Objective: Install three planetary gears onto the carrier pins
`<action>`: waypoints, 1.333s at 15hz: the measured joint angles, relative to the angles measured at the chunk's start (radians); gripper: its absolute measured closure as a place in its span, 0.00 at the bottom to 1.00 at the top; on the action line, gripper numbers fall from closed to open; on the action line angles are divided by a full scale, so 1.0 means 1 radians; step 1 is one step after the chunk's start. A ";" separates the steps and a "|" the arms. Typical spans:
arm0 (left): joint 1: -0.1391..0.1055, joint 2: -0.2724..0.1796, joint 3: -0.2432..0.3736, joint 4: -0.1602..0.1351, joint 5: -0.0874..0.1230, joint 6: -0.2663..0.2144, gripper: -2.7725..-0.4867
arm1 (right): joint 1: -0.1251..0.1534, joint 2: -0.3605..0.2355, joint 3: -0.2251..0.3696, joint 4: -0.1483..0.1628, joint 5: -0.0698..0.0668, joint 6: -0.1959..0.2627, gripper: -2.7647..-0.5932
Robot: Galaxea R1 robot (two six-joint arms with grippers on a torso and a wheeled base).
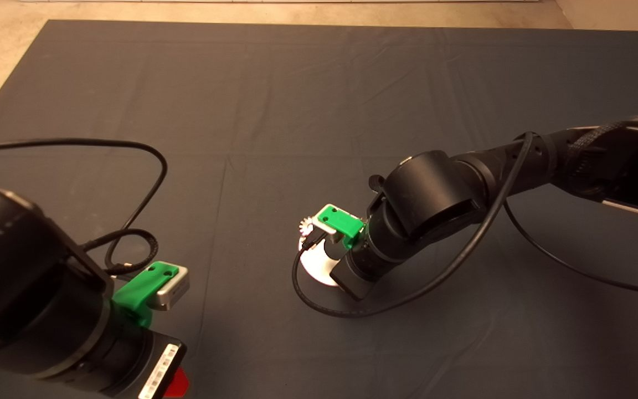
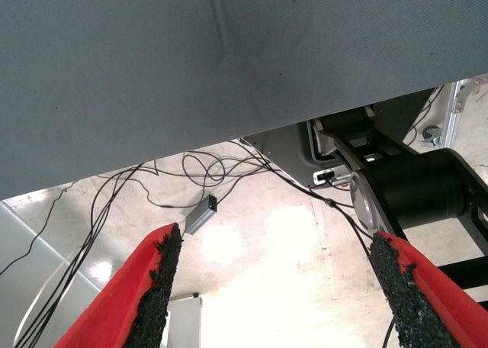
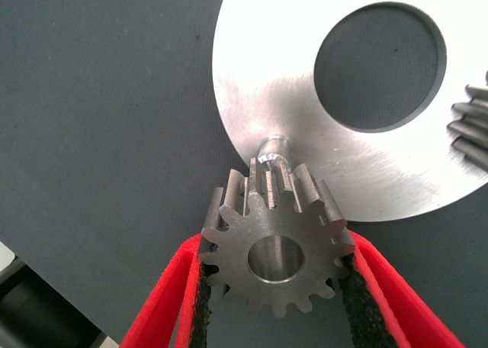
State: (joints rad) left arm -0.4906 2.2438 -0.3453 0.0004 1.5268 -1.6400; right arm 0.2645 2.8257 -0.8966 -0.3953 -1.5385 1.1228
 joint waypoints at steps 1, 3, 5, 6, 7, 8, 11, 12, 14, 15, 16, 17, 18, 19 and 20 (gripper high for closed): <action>0.000 0.000 0.000 0.000 0.000 0.001 0.45 | -0.001 -0.001 0.000 0.000 0.000 -0.002 0.80; 0.000 0.000 0.000 0.000 0.000 0.003 0.45 | -0.008 0.000 0.000 -0.003 0.000 -0.020 0.80; 0.000 0.000 0.000 0.000 0.000 0.004 0.45 | -0.031 -0.001 0.000 -0.006 0.001 -0.034 0.80; 0.000 0.000 0.000 0.000 0.000 0.004 0.45 | -0.038 0.000 0.000 -0.007 0.000 -0.039 0.80; 0.000 0.000 0.000 0.000 0.000 0.004 0.45 | -0.040 0.000 -0.001 -0.013 0.000 -0.045 0.80; 0.000 0.000 0.000 0.000 0.000 0.004 0.45 | -0.040 0.000 -0.001 -0.027 0.000 -0.054 0.80; 0.001 0.000 0.000 0.000 0.000 0.004 0.45 | -0.043 0.000 -0.002 -0.058 0.000 -0.076 0.80; 0.005 0.000 0.000 0.000 0.000 0.004 0.45 | -0.046 0.000 -0.002 -0.061 0.001 -0.079 0.80; 0.011 0.000 0.001 0.000 0.000 0.004 0.45 | -0.049 0.000 -0.002 -0.070 0.000 -0.083 0.80; 0.011 0.000 0.001 0.000 0.000 0.004 0.45 | -0.049 0.000 -0.002 -0.079 0.000 -0.086 0.80; 0.011 0.000 0.001 0.000 0.000 0.004 0.45 | -0.049 0.000 -0.002 -0.087 0.000 -0.087 0.80; 0.011 0.000 0.001 0.000 0.000 0.004 0.45 | -0.049 0.000 -0.002 -0.096 0.000 -0.093 0.80; 0.011 0.000 0.001 0.000 0.000 0.004 0.45 | -0.049 0.001 -0.002 -0.106 0.001 -0.102 0.80; 0.014 0.000 0.001 0.000 0.000 0.004 0.45 | -0.049 0.001 -0.002 -0.112 0.000 -0.106 0.80; 0.021 0.000 0.001 0.000 0.000 0.004 0.45 | -0.049 0.002 -0.002 -0.116 0.000 -0.113 0.80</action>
State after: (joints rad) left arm -0.4698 2.2438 -0.3438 0.0004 1.5264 -1.6362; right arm 0.2153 2.8277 -0.8989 -0.5117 -1.5385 1.0102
